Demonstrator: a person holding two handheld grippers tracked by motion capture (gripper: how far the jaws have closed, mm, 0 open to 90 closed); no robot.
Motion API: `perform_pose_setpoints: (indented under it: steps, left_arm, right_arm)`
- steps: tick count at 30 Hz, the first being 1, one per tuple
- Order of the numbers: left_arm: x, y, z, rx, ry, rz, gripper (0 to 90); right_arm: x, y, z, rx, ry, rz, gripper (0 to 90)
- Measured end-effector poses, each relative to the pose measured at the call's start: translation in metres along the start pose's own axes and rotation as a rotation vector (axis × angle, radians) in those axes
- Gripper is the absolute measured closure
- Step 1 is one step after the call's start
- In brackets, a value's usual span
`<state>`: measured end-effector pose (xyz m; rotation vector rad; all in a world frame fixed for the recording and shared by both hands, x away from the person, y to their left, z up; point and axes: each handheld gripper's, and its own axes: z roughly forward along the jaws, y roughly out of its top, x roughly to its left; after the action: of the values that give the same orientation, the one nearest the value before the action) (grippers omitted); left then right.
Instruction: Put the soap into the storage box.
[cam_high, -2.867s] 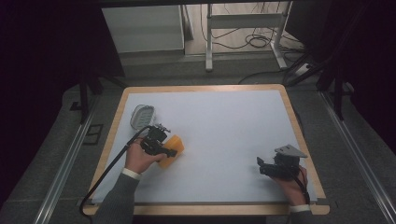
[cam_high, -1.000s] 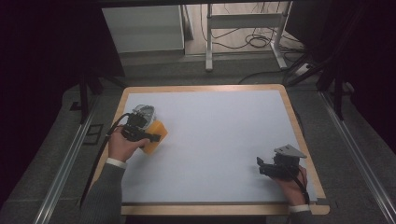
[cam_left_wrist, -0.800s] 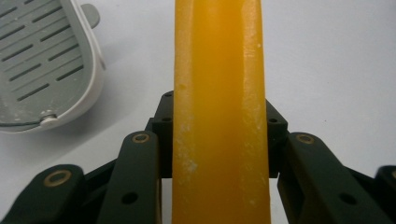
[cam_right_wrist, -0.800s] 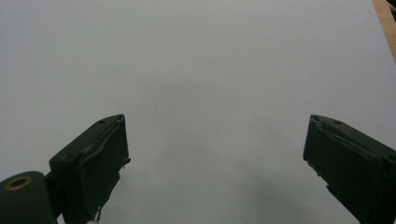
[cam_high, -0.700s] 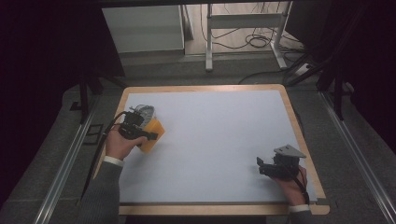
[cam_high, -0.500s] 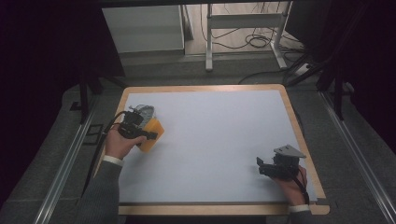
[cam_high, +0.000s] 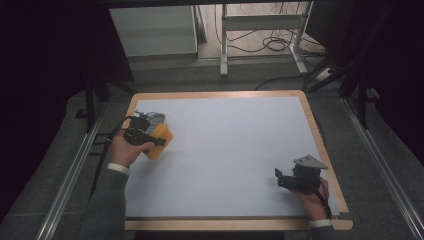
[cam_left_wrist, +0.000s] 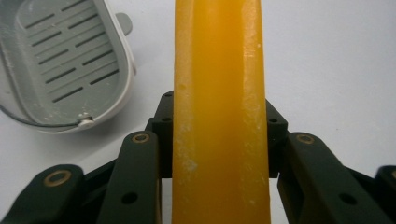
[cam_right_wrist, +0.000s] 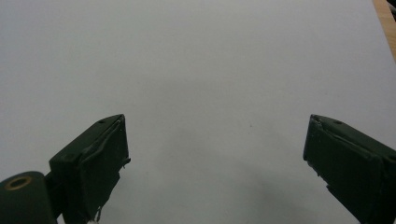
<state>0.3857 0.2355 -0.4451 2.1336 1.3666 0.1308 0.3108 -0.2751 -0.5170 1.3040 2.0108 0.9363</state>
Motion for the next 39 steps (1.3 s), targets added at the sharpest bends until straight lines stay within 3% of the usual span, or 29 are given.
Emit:
perform_pose_setpoints:
  steps: [8, 39]
  left_arm:
    - [0.005, 0.005, -0.006, -0.014, 0.016, -0.003, 61.2]
    - [0.026, 0.035, -0.012, 0.007, 0.066, -0.024, 61.2]
  right_arm:
    - [0.0, 0.0, 0.0, 0.003, 0.001, 0.002, 6.6]
    - [-0.002, 0.0, -0.001, -0.001, 0.003, 0.008, 6.6]
